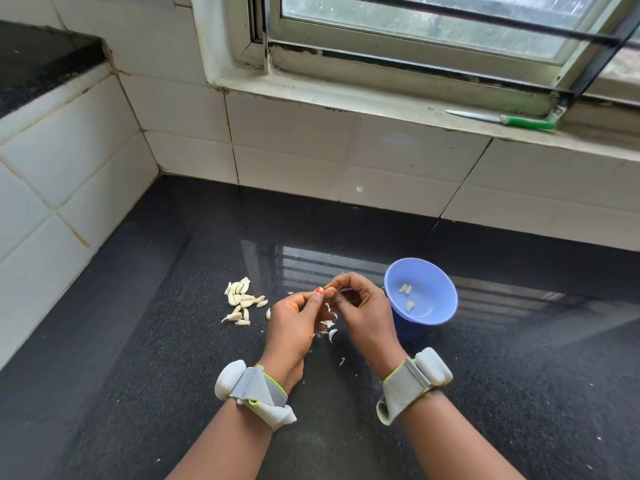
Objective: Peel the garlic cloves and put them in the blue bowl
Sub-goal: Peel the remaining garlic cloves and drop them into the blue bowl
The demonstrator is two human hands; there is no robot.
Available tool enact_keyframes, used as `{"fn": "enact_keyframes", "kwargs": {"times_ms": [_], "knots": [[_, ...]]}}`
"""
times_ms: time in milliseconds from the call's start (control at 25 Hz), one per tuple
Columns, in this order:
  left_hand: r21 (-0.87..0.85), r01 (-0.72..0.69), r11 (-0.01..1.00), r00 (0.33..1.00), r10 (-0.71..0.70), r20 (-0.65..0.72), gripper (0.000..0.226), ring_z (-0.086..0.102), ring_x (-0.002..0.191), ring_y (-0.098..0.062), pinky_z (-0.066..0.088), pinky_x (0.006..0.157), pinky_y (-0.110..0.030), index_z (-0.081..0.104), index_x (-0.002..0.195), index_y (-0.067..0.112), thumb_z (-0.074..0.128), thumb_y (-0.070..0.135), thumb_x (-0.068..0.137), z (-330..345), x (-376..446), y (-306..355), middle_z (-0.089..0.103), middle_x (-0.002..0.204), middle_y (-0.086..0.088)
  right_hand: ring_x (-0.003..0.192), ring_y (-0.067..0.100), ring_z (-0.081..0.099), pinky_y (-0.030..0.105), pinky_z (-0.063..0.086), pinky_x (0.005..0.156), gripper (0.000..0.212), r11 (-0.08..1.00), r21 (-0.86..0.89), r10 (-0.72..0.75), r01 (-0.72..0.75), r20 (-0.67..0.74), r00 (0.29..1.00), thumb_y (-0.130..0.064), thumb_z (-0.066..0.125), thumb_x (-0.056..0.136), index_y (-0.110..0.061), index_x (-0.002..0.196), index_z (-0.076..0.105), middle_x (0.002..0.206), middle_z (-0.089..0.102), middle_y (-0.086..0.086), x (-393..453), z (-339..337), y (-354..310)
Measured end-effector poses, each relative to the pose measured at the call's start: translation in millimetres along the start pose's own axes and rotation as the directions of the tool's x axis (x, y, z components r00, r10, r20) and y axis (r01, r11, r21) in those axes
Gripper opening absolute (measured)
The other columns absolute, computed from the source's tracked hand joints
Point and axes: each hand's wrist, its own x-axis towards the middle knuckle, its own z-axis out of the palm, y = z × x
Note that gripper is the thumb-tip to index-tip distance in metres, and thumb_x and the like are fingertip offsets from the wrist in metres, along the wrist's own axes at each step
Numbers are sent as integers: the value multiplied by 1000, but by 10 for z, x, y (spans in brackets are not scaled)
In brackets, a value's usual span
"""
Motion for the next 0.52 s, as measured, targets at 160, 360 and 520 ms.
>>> {"fn": "enact_keyframes", "kwargs": {"times_ms": [160,360,520], "knots": [[-152,102,983,995,-104,-9,23,59,55,-6,45,48,-14,63,80,9,49,15,97,-6,12,45,55,64,0,81,11,65,34,55,78,26,996,-87,3,-5,-17,1000,-7,68,87,-31,78,67,82,69,-7,-16,-57,62],[-138,138,981,990,-136,25,24,57,59,-10,45,48,-14,61,80,10,47,17,98,-23,0,56,54,64,-1,73,-1,66,13,50,69,6,949,-305,77,-79,-19,997,-14,77,81,-21,82,77,78,73,-10,-40,-104,55],[-122,176,977,984,-170,56,25,57,54,-7,43,48,-15,59,79,10,45,18,99,1,-20,67,54,62,1,72,2,67,19,55,72,17,965,-218,145,-148,-30,989,-7,77,80,-23,78,73,76,73,-6,-7,-101,43]]}}
